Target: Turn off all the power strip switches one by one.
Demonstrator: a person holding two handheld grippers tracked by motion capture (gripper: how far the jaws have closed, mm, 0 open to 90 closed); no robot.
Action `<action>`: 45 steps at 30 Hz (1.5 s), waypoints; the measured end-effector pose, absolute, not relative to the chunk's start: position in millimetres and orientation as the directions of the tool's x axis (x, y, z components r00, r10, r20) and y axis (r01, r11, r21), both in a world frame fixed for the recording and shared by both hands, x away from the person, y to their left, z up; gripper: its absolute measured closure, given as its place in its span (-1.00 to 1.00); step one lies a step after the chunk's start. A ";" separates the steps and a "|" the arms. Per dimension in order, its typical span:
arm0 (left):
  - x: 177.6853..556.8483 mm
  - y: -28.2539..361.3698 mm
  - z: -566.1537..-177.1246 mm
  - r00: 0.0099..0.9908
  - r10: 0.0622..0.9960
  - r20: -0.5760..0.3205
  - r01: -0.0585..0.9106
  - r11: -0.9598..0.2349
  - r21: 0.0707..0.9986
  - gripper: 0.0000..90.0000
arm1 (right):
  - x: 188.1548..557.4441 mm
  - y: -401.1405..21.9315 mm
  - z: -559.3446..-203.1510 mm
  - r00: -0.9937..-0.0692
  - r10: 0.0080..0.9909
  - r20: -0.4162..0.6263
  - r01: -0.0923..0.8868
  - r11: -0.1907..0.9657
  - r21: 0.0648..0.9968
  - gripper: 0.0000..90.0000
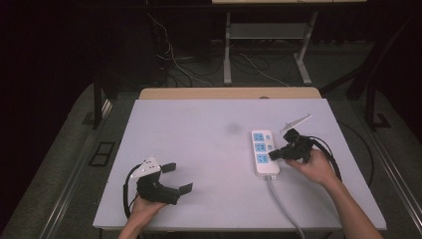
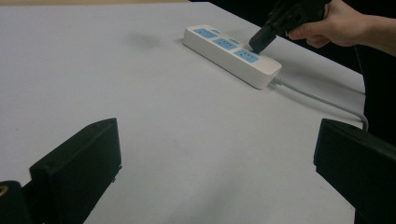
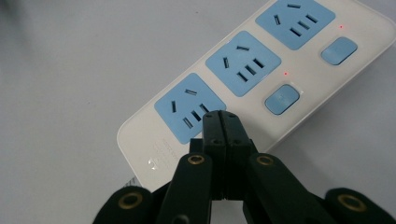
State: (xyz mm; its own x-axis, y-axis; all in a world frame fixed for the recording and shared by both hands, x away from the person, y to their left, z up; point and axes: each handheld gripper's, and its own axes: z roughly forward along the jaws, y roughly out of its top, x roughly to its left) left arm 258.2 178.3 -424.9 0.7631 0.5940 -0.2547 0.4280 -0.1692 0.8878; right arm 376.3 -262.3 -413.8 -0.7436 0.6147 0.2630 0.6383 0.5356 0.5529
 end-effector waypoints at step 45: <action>258.4 179.6 -425.0 0.763 0.593 -0.259 0.428 -0.163 0.889 -1.00 | 373.8 -270.7 -419.3 -0.749 0.592 0.299 0.637 0.517 0.572 1.00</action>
State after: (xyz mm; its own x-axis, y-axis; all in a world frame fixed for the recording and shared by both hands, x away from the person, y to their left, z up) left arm 258.4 179.6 -425.0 0.7626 0.5927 -0.2591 0.4284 -0.1626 0.8888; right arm 373.8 -270.7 -419.3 -0.7487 0.5916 0.2991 0.6369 0.5169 0.5720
